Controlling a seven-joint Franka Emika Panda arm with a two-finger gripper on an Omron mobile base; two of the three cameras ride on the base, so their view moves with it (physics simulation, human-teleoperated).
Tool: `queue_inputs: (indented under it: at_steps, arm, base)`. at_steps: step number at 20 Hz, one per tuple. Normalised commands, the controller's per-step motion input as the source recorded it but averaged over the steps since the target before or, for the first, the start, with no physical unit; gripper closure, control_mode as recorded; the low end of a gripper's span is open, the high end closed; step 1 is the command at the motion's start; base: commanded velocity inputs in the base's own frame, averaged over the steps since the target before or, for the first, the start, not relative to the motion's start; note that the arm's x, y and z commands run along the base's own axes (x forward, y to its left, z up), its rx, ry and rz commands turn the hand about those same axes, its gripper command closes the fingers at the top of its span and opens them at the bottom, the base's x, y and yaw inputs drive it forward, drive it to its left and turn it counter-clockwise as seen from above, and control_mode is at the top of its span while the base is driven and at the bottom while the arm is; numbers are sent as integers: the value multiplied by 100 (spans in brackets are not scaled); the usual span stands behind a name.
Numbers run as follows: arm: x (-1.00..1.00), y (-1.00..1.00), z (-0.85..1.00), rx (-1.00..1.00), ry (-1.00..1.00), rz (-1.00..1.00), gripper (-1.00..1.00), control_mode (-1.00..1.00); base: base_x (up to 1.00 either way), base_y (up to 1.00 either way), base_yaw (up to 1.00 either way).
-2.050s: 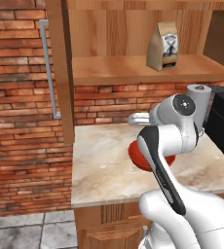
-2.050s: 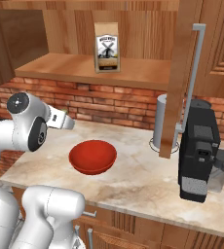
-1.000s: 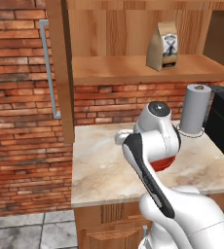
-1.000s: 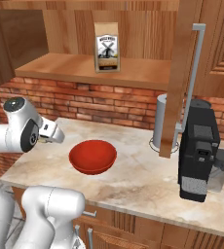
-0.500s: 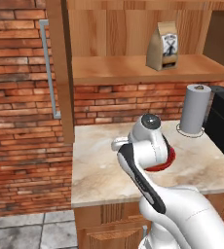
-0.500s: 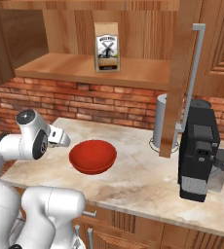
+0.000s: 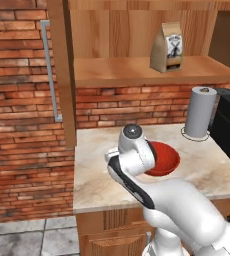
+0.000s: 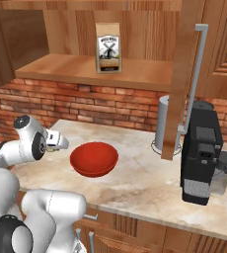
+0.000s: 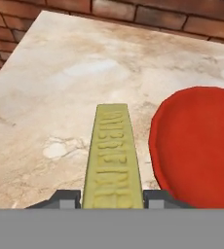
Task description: Pick the egg and butter from the fridge and place them by the bowl for mixing.
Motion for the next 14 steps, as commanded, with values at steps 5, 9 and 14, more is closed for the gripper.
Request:
queue_inputs:
  at_steps: [5, 9, 14]
  arm:
    - [23, 5, -39, 0, 20, 10, 100, -100]
    - [18, 1, -31, -1, 3, 9, 100, -100]
    - [13, 0, -23, -5, 0, 2, 100, -100]
  base:
    - [0, 0, 0]
    - [0, 0, 0]
    - [0, 0, 0]
